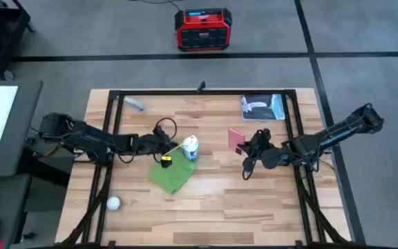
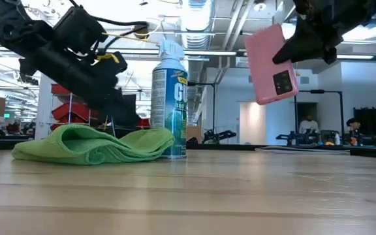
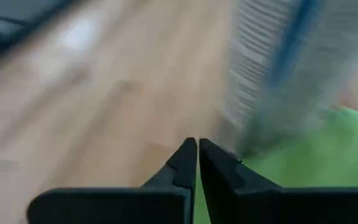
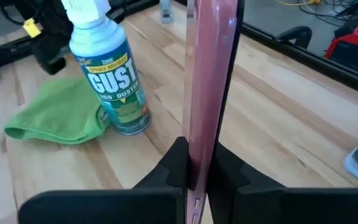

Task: Apply microfiber cloth
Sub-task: Spray the cellphone using the cleaning bottle

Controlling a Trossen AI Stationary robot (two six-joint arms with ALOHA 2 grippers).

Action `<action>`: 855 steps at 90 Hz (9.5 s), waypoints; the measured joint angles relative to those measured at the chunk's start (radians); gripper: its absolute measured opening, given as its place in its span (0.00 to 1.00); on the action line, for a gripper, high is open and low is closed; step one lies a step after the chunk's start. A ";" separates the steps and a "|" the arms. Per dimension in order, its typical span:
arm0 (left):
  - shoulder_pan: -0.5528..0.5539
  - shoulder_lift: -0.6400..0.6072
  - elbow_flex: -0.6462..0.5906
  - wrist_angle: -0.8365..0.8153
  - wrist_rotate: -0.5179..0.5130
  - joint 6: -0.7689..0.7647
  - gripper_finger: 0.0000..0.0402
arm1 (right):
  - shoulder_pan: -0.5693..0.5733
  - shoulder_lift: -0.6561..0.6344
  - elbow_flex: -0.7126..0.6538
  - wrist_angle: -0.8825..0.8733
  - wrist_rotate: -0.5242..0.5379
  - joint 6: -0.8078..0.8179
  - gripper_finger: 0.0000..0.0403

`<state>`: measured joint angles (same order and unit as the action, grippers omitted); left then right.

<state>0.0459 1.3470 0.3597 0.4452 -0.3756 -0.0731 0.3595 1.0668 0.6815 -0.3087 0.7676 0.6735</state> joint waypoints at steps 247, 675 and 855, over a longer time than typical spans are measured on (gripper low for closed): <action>-0.204 0.268 0.455 -0.190 0.094 0.184 0.00 | 0.027 0.000 0.001 -0.289 0.073 0.272 0.03; 0.047 0.420 1.367 -1.255 0.546 1.046 0.00 | 0.232 0.644 0.223 0.755 -0.296 -0.412 0.03; -0.003 0.470 1.489 -1.366 0.453 1.008 0.00 | 0.251 0.644 0.223 0.747 -0.292 -0.412 0.03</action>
<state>0.0431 1.8170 1.8490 -0.9203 0.0774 0.9348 0.6108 1.7103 0.9043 0.4380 0.4759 0.2615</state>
